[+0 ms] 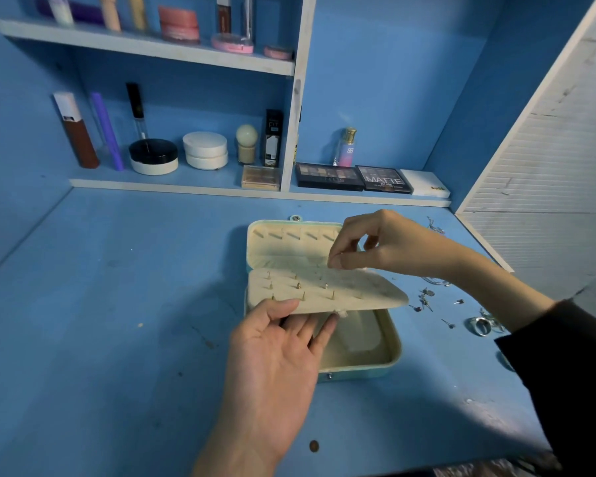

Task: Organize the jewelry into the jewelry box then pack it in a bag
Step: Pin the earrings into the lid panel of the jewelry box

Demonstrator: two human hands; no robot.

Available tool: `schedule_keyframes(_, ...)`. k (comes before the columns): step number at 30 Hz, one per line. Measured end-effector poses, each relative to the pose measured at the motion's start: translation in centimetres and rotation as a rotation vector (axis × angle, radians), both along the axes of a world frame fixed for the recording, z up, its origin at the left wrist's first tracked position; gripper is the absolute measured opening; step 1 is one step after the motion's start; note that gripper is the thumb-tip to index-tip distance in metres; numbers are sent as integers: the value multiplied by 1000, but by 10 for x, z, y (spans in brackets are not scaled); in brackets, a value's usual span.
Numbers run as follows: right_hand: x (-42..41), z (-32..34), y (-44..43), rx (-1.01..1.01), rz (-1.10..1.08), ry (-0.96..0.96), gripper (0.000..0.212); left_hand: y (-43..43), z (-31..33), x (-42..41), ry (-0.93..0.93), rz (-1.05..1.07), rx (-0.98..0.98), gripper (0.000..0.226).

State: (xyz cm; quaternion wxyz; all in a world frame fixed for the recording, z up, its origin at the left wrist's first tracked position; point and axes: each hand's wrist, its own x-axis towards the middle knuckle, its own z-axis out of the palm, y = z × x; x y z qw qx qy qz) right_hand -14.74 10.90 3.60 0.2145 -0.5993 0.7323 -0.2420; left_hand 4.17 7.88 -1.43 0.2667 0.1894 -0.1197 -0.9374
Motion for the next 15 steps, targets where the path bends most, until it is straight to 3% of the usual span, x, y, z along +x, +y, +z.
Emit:
schedule_keyframes(4,6,-6,0,28,-22,-176,6,0,-1,0,5,-7,-8,42)
schedule_keyframes(15,11,-8,0,20,-36,-205,8,0,0,0,2,-1,3,43)
